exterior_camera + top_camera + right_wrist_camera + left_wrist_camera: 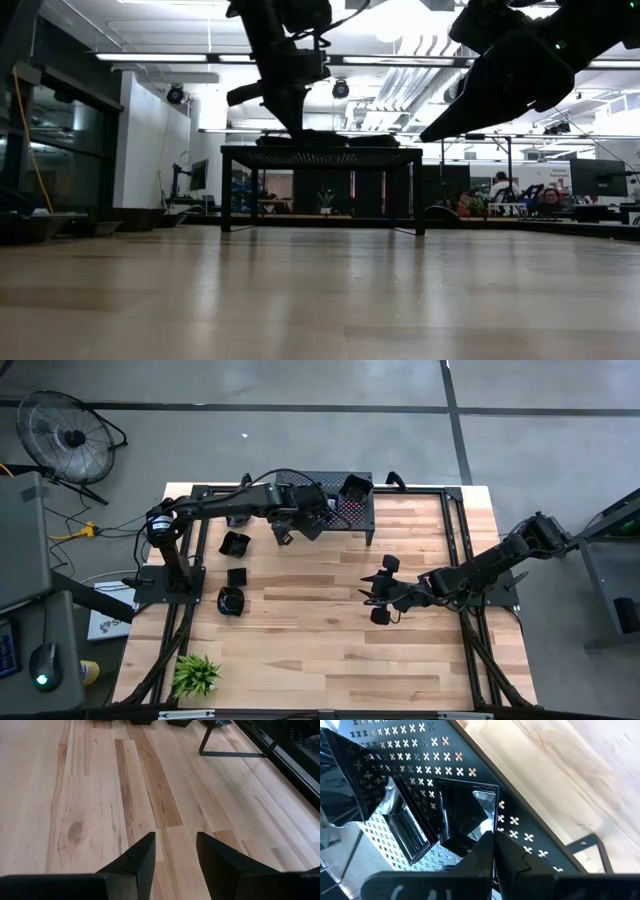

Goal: Pick & Place Mini shaped plates
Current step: Adjust the black stacked square plate

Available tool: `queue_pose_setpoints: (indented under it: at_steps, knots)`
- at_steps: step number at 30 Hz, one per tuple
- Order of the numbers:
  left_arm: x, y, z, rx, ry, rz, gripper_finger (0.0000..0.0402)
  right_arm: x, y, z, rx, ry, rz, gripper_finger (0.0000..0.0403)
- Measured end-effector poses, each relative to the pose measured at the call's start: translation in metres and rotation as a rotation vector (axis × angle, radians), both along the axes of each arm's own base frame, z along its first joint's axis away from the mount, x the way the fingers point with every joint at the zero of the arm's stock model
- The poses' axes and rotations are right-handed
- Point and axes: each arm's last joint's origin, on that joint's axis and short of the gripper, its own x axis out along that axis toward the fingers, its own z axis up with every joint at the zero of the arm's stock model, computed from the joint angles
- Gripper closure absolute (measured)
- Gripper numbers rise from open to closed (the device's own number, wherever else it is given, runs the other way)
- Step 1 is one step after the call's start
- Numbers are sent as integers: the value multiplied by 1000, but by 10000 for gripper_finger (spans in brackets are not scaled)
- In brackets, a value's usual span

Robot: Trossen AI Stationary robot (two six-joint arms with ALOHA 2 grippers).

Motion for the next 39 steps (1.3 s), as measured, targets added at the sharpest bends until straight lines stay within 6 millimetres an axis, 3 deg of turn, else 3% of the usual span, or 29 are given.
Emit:
queue_pose_setpoints:
  at_steps: [11, 22, 32, 39]
  knots:
    - [-5, -2, -3, -55, 40, 25, 399, 0, 0, 0, -3, -1, -4, 265]
    - [-6, -6, 44, -137, -49, 5, 399, 0, 0, 0, -2, -2, -7, 265]
    - [-9, -6, 46, -151, -28, 24, 399, 0, 0, 0, 9, 2, 8, 265]
    - [-1, -4, 50, -128, -129, 42, 399, 0, 0, 0, 6, 1, 3, 265]
